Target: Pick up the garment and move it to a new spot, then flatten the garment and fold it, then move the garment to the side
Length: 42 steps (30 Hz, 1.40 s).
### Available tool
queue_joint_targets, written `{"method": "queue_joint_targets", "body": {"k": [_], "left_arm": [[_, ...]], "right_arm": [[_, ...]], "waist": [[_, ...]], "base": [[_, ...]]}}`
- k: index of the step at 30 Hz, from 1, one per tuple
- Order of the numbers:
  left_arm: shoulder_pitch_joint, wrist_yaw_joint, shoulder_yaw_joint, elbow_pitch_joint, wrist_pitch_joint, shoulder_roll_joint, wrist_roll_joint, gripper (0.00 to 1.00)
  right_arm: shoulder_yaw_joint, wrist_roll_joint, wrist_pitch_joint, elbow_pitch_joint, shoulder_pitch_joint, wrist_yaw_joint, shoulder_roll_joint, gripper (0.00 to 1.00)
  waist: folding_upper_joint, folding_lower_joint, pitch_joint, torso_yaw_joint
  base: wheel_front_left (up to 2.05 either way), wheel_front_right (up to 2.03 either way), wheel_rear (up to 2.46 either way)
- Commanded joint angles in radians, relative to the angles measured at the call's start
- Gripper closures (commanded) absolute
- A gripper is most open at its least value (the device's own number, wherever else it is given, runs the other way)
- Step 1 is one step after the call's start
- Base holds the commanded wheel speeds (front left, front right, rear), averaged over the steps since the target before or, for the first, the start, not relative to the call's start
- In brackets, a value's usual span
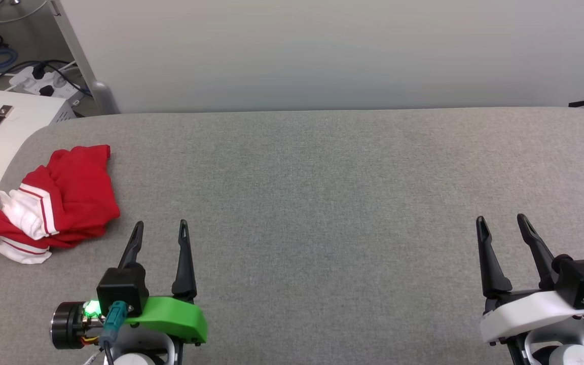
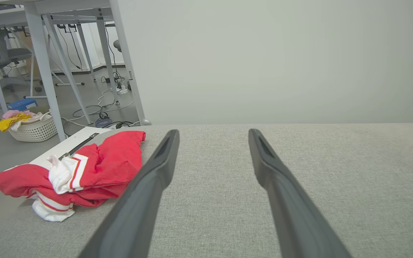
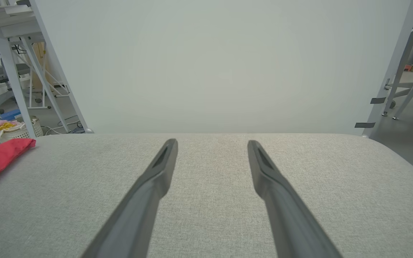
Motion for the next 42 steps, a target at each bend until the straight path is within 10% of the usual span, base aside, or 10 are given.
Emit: {"method": "queue_joint_targets", "body": {"k": [1, 42], "left_arm": [[0.006, 0.009, -0.003, -0.003, -0.01, -0.002, -0.007, 0.0], [0.015, 0.02, -0.044, 0.012, -0.095, -0.004, -0.011, 0.0]], "right_arm": [[-0.002, 0.009, -0.014, -0.007, 0.012, 0.0, 0.001, 0.0], [-0.005, 0.033, -0.098, -0.008, 0.037, -0.001, 0.001, 0.0]], "waist": [[0.0, 0.0, 0.001, 0.0], [0.0, 0.0, 0.02, 0.012]], "base": [[0.0, 0.0, 0.0], [0.0, 0.0, 0.0]]}}
